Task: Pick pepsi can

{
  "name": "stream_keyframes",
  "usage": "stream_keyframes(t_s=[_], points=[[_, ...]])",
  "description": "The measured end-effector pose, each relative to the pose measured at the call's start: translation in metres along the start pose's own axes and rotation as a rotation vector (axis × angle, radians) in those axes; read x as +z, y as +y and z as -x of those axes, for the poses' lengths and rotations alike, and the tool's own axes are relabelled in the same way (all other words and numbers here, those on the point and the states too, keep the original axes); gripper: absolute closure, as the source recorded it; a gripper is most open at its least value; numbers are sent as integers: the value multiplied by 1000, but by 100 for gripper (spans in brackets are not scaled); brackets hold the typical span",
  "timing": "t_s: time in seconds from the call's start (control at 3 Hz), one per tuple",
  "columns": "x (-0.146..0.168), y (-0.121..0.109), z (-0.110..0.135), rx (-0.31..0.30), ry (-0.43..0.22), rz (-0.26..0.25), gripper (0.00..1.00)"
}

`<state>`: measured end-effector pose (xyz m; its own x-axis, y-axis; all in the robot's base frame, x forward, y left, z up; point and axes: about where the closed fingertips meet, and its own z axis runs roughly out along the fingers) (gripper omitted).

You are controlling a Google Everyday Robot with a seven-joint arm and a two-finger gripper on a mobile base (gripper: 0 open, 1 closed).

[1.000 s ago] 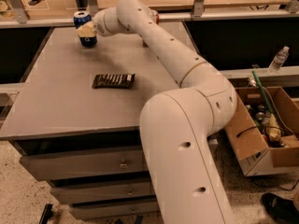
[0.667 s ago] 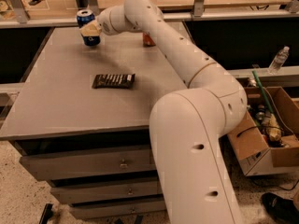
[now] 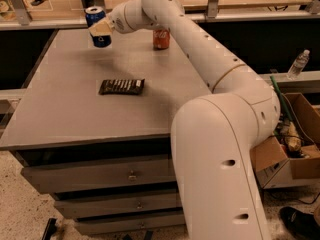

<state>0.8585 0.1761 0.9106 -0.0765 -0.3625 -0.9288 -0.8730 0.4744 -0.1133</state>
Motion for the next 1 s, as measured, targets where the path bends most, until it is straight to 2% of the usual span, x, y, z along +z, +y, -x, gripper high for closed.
stream_keyframes(t_s=[0.67, 1.0], points=[[-26, 2, 29, -15, -12, 6, 100], [-39, 1, 51, -29, -41, -8, 100]])
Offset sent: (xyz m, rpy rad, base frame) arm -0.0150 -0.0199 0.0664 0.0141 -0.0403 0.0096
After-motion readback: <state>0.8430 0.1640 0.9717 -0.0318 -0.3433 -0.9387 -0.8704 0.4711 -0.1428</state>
